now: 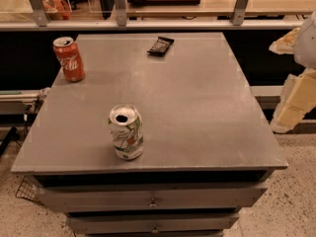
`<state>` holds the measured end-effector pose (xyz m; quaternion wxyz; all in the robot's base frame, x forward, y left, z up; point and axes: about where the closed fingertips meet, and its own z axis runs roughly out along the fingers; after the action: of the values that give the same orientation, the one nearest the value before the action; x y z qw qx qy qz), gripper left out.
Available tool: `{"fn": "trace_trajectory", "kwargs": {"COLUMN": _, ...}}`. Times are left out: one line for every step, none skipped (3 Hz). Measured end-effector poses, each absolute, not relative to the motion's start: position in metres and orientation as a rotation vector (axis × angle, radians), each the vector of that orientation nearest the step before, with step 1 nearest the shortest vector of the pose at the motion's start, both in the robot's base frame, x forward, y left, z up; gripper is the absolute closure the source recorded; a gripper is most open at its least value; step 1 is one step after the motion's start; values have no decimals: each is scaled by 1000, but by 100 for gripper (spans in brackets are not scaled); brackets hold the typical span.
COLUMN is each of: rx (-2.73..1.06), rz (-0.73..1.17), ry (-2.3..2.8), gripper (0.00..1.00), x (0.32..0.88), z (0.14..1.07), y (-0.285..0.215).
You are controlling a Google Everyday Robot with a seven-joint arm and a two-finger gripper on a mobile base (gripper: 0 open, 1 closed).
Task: Move 7up can near rxbar chocolate
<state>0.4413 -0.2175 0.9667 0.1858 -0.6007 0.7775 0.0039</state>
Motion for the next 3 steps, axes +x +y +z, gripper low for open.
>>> {"fn": "trace_trajectory", "kwargs": {"rx": -1683, "rz": 247, "ry": 2092, "gripper": 0, "x": 443, "z": 930, "y": -189}}
{"fn": "trace_trajectory", "kwargs": {"rx": -1646, "rz": 479, "ry": 1971, "gripper": 0, "x": 438, "z": 910, "y": -143}}
{"fn": "trace_trajectory", "kwargs": {"rx": -1593, "rz": 644, "ry": 1864, "gripper": 0, "x": 436, "z": 900, "y": -96}}
